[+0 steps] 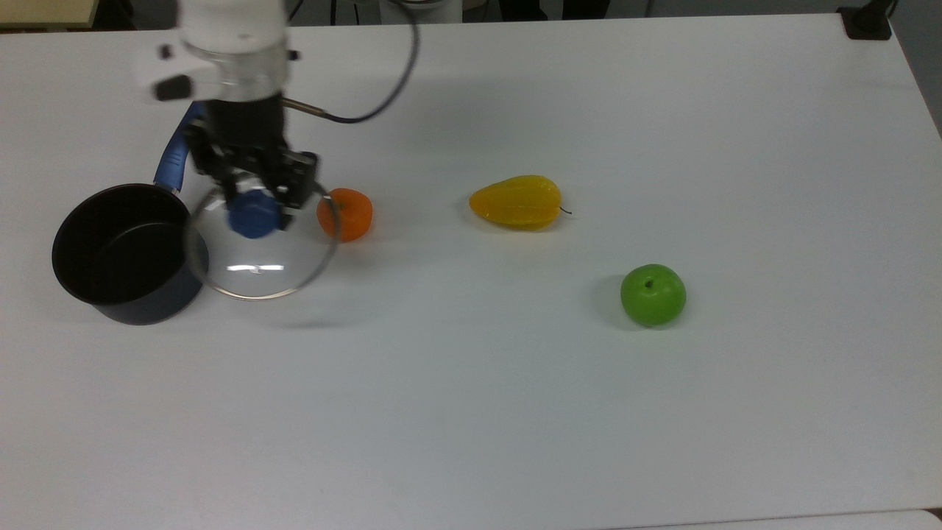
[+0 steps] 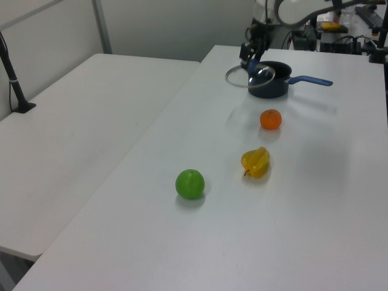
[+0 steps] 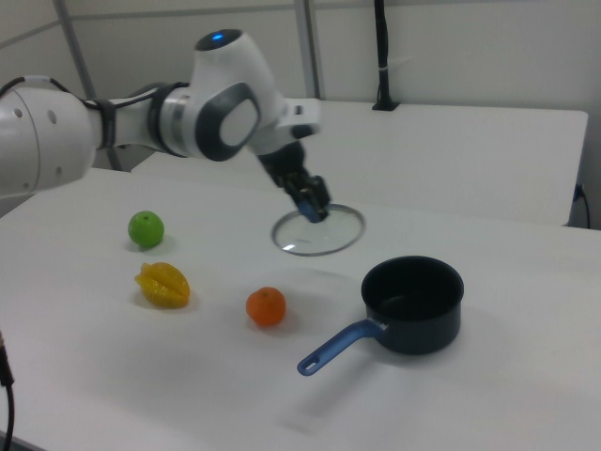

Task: Close lid
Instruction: 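Lift the glass lid and carry it over the dark blue saucepan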

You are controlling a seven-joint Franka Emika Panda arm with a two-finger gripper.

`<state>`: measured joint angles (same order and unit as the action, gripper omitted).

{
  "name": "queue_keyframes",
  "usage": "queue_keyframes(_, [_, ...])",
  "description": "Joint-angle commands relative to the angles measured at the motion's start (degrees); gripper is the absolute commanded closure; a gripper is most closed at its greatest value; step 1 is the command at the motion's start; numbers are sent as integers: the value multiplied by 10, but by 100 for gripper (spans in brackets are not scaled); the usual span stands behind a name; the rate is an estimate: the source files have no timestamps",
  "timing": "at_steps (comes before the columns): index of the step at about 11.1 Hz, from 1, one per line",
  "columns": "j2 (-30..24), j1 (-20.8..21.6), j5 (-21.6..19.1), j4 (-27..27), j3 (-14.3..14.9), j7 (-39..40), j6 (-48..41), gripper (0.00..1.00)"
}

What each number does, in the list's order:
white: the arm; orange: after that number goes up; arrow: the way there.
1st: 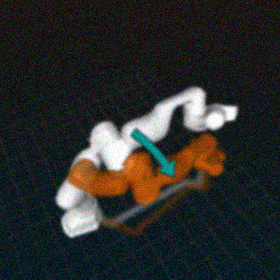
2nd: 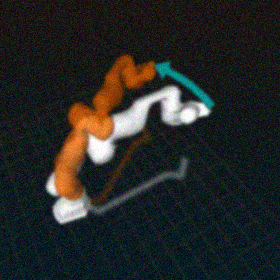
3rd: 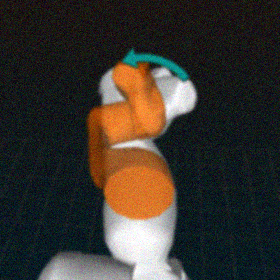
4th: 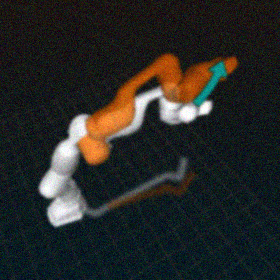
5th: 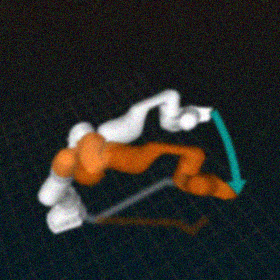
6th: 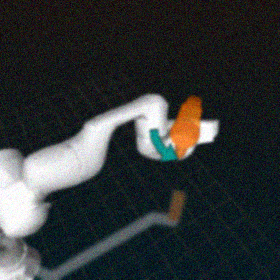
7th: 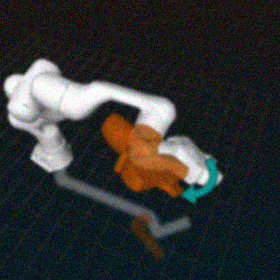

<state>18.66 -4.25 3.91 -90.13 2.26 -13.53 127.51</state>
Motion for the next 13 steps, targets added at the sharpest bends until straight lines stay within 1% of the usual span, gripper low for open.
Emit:
queue_keyframes(1, [2, -71, -1, 18, -3, 62, -17, 51])
queue_keyframes(3, [8, -106, -4, 17, -3, 80, -12, 50])
queue_keyframes(5, [21, -127, -9, 17, -4, 82, -6, 50])
queue_keyframes(6, [27, -135, -27, 17, -3, 82, 7, 50])
queue_keyframes(7, [36, -140, -48, 17, -3, 83, 27, 50])
queue_keyframes(10, [56, -152, -72, 24, -3, 81, 58, 50])
queue_keyframes(13, [82, -155, -79, 50, -3, 80, 59, 50])
